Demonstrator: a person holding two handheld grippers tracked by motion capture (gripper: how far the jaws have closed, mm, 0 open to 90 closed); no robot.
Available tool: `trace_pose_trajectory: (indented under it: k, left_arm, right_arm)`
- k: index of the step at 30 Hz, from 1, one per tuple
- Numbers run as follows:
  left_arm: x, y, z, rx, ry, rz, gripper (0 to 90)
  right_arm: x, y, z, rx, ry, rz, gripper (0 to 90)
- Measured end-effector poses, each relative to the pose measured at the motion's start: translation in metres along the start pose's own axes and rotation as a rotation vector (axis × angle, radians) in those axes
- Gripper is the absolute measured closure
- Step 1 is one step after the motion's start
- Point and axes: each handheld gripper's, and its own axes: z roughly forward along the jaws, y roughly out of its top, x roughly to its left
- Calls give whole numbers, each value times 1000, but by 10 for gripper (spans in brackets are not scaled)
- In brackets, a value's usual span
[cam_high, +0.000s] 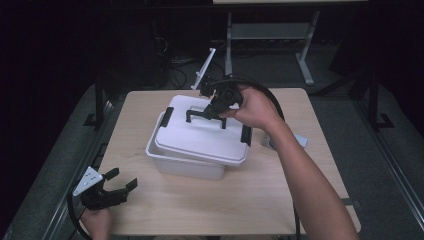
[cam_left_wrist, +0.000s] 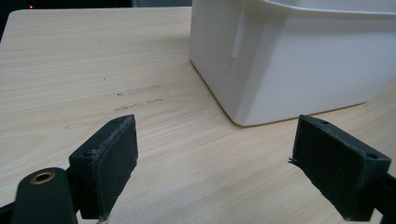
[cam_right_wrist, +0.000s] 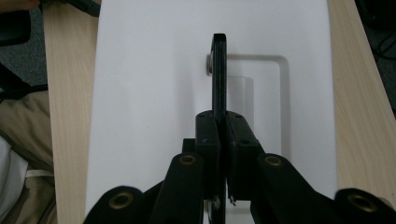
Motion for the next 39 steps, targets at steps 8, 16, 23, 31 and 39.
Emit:
trace_pose_trajectory:
  k: [8,16,23,31,39]
  left_arm:
    - [0,0,0,1,-1,7,132]
    - [-1,1,1,3,1,7,132]
    - [-1,1,2,8,1,11,132]
    - [-1,0,2,10,3,11,132]
    - [-1,0,2,12,5,12,132]
  right_arm:
    - [3,-19,-17,-9,-7,11,849]
    - [5,-40,-28,-22,-10,36,849]
    - [9,-56,-32,-13,-10,47,849]
    - [13,-74,-36,7,-3,55,849]
    - [15,-89,-41,11,-4,72,849]
